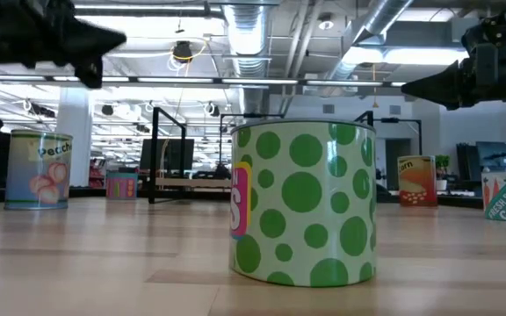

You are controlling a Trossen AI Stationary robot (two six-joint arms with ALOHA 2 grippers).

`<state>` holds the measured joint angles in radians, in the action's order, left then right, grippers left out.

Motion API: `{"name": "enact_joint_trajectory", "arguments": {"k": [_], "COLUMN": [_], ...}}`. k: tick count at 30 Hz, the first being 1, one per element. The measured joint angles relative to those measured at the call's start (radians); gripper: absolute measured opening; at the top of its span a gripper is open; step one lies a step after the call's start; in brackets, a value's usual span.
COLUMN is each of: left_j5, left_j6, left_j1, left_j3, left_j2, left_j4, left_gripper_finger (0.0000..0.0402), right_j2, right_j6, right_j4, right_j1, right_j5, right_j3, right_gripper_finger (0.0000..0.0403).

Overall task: Pick and place cans onto a shelf
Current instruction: Put the bottom canned corn on the shelf

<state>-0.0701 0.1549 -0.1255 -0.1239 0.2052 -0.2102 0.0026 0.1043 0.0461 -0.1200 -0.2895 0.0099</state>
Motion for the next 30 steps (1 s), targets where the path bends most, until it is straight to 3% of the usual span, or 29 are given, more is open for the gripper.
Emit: {"name": "enact_joint_trajectory", "arguments": {"k": [15,30], "left_j5": [0.028,-0.02], "left_j6": [-0.101,-0.179], "left_j1": [0.035,0.035], "left_j3": [-0.314,-0.562], "left_j2": [0.599,0.891], "left_j4": [0.02,0.151], "left_gripper_finger": [0.0,0.0], "right_j2": [0.0,0.0], "right_j6": [0.0,0.0], "right_j4": [0.0,0.0], "right_j1": [0.0,0.0], "right_j5": [0.0,0.0], "right_j3": [0.0,0.0], "right_gripper_finger": [0.0028,0.0029]}}
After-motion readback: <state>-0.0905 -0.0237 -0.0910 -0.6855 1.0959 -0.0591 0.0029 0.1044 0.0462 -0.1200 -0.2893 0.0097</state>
